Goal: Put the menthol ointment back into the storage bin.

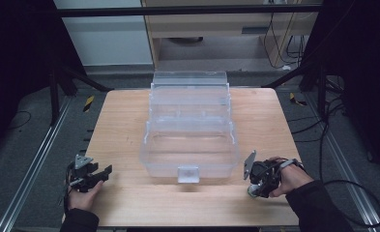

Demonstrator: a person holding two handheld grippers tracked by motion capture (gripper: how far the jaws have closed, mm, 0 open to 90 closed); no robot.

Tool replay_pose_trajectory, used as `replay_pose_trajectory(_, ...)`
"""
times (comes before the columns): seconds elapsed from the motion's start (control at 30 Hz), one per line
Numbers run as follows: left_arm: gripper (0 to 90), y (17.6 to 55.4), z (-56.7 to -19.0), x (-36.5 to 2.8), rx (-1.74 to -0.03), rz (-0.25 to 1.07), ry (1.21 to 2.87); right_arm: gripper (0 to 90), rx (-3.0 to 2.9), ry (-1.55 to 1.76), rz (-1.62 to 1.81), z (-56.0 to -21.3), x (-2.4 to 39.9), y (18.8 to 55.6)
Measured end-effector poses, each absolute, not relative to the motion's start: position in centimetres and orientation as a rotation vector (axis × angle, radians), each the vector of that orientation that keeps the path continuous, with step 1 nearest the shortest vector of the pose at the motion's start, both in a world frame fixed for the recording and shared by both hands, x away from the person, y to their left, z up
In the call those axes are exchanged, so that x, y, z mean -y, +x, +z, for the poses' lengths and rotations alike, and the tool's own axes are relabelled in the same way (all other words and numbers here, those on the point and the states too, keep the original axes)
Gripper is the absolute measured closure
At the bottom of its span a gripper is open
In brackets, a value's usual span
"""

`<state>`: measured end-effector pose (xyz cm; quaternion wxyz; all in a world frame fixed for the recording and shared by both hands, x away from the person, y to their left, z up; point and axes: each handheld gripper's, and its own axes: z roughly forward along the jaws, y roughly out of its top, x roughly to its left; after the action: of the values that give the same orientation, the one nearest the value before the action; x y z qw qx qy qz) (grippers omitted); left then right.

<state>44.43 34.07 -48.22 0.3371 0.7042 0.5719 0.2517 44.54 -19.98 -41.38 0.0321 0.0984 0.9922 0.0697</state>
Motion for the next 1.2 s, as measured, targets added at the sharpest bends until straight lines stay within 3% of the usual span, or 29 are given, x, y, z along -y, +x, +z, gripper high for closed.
replay_pose_trajectory(1.2, 40.5, 44.5, -48.3, -33.8, -1.486, 0.648, 1.846, 50.3, -2.989, 0.433, 0.297, -35.5, 19.2, 45.6)
